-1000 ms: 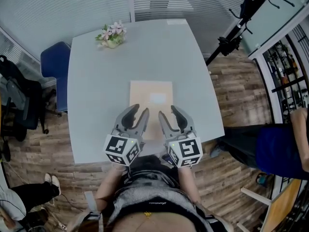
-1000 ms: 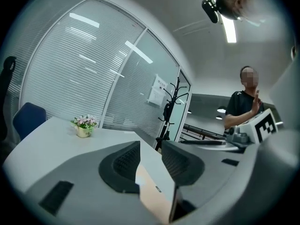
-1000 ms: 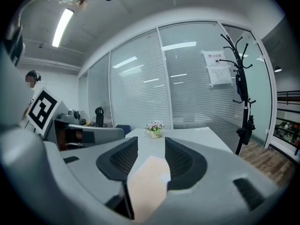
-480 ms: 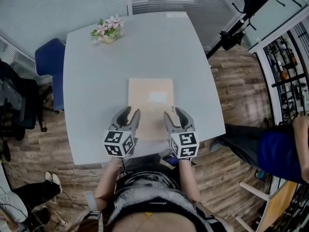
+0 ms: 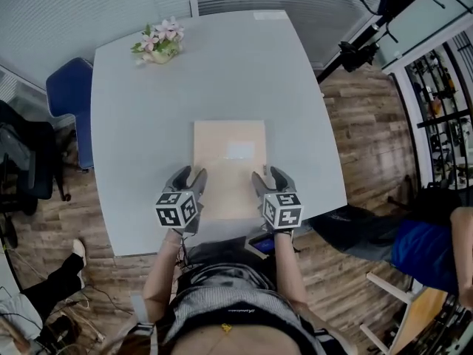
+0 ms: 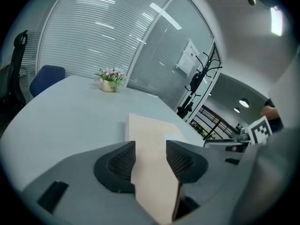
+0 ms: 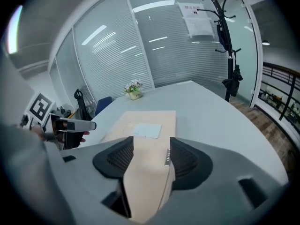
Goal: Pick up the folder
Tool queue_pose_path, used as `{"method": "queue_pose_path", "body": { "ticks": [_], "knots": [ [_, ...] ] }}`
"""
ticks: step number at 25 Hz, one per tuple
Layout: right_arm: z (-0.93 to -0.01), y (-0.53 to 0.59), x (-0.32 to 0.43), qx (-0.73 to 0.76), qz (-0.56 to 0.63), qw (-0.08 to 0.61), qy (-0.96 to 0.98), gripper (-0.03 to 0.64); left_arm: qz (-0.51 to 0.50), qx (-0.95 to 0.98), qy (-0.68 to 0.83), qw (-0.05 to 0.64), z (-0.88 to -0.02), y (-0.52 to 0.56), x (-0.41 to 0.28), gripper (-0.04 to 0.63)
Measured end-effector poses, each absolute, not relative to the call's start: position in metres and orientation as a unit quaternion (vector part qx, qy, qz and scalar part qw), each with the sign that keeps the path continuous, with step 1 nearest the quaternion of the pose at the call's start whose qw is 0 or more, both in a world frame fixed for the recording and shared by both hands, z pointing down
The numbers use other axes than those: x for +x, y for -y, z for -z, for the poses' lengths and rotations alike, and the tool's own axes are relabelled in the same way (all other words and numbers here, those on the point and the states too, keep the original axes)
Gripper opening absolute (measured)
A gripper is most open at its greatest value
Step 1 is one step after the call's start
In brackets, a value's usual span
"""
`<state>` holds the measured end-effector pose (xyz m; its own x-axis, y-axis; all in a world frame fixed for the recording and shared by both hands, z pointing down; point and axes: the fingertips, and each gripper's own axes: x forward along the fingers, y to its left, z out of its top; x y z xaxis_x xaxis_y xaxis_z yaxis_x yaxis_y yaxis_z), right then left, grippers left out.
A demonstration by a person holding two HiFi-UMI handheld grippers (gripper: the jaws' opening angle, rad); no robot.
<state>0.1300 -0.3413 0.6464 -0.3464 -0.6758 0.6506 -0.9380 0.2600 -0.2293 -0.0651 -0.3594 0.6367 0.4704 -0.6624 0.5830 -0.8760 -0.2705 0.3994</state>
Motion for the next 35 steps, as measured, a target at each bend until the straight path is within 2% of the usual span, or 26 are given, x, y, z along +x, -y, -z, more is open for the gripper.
{"method": "queue_pose_path", "body": {
  "ticks": [10,17,21,35],
  "knots": [
    [-0.691,0.35,0.136,0.519,-0.385,0.195,0.738,0.267,-0.155,0.748,0.474,0.437,-0.692,0.362,-0.071,0.21],
    [-0.717,0.348,0.139,0.508,-0.427,0.184,0.725,0.296,-0.162,0.746,0.462,0.451,-0.706,0.357,-0.066,0.218],
    [-0.72,0.347,0.138,0.497,-0.449,0.152,0.727,0.293,-0.156,0.745,0.463,0.454,-0.707,0.358,-0.067,0.217],
    [-0.727,0.352,0.135,0.47,-0.458,0.104,0.747,0.298,-0.121,0.743,0.475,0.456,-0.715,0.361,-0.066,0.222]
  ]
}}
